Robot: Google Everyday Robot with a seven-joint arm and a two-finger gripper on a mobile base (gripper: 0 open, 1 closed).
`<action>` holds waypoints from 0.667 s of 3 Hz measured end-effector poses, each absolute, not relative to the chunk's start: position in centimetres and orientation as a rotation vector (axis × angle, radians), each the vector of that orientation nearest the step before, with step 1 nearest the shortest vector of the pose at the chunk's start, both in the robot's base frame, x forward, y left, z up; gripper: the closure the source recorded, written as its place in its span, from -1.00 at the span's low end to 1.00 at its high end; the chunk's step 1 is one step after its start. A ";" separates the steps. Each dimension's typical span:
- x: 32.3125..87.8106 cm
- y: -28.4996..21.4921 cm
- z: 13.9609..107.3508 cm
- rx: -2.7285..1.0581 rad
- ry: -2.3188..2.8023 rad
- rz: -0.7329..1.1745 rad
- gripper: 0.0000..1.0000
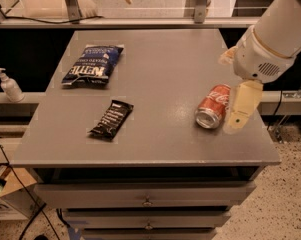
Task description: Move coke can near blue chip bag
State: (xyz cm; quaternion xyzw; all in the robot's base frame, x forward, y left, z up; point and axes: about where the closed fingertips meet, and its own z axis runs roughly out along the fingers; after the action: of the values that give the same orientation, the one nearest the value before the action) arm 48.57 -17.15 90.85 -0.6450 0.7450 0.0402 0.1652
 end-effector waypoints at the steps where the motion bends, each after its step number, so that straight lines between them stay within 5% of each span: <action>1: 50.4 -16.1 89.2 -1.844 2.092 0.156 -1.00; 2: 51.8 -16.2 86.9 -1.879 2.108 0.151 -1.00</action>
Offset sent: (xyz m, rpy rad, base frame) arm 0.0509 0.0057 -0.0683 -0.0387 0.0521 0.0442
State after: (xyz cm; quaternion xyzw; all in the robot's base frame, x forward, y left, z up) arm 51.85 -16.16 86.88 -0.6563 0.7362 0.0527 0.1562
